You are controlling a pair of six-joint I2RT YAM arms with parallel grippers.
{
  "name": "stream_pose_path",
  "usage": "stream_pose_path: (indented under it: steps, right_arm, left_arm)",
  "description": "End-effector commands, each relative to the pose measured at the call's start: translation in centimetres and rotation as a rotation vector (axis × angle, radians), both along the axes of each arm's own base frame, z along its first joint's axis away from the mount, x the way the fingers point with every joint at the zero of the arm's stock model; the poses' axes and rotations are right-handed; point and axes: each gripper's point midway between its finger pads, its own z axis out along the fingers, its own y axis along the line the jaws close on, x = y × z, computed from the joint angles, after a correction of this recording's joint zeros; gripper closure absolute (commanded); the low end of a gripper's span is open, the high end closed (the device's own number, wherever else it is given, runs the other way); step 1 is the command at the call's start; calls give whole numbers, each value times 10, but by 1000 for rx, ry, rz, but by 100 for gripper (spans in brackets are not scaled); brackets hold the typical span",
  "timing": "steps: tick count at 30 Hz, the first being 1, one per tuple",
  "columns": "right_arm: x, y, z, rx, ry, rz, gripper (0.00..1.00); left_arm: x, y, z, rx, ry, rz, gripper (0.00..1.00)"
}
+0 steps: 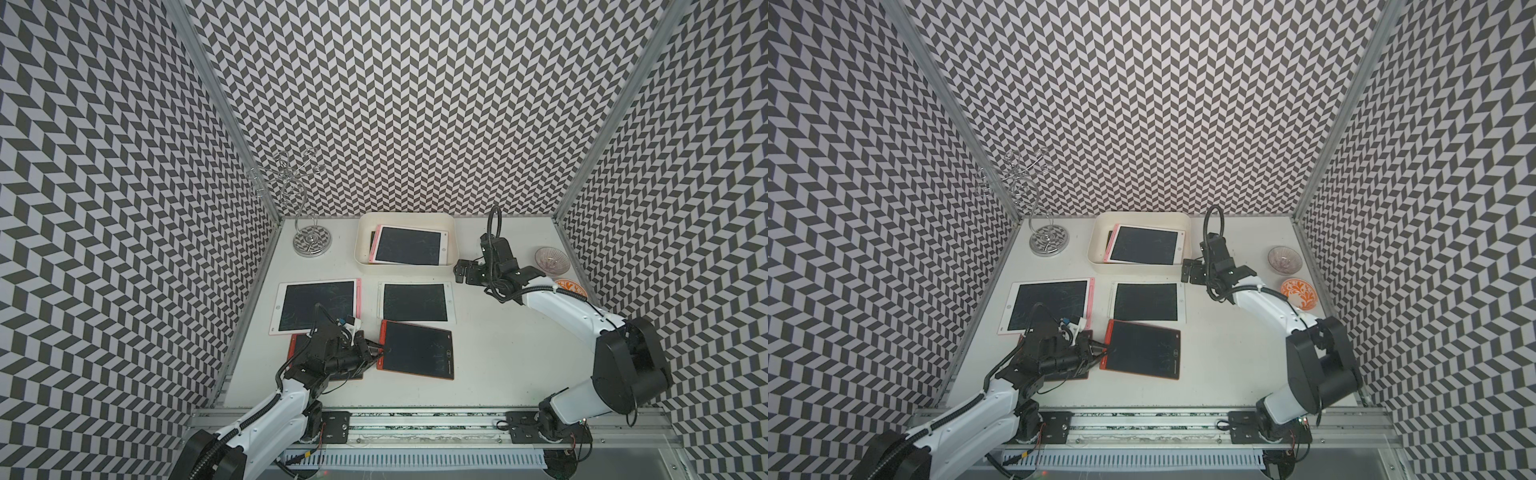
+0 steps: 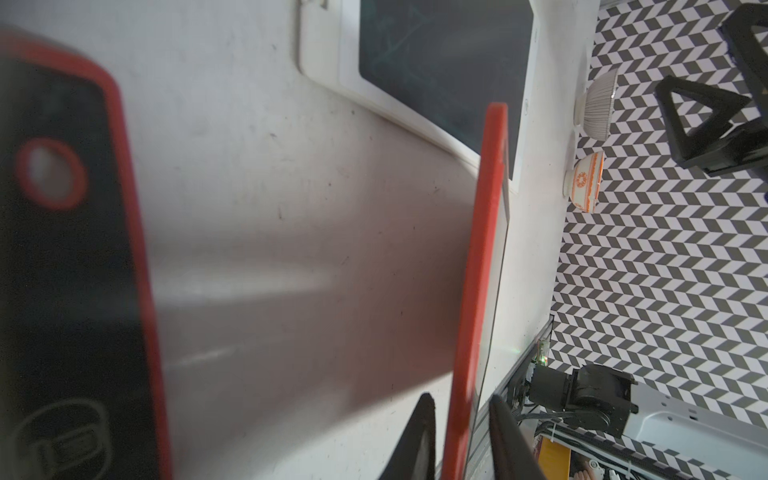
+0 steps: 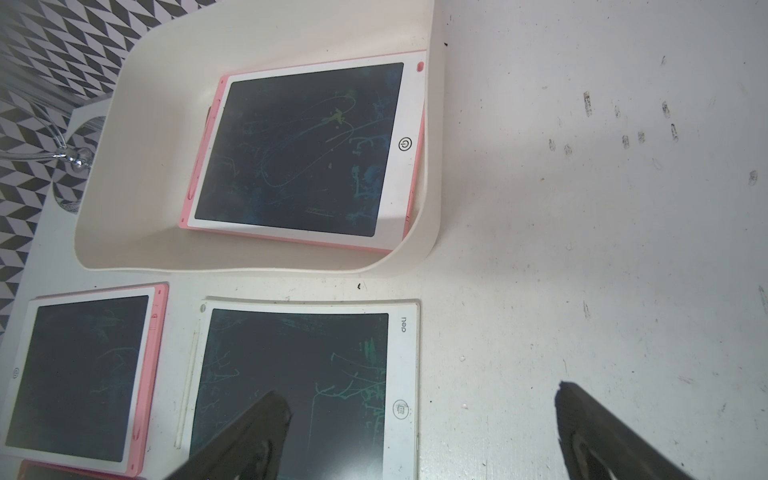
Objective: Take out the writing tablet from the storage box
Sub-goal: Place the writing tablet at the center of the board.
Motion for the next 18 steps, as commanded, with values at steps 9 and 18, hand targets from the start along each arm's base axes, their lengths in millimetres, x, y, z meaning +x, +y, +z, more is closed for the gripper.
stream_pose_path:
  steps: [9, 18]
  right_arm:
    - [11, 4, 3, 1, -36, 3, 1]
    - [13, 6, 1, 2, -30, 5, 0]
  left_arm:
    - [-2, 5, -7, 65, -3, -2, 67]
    - [2, 6, -5, 91, -8, 1, 64]
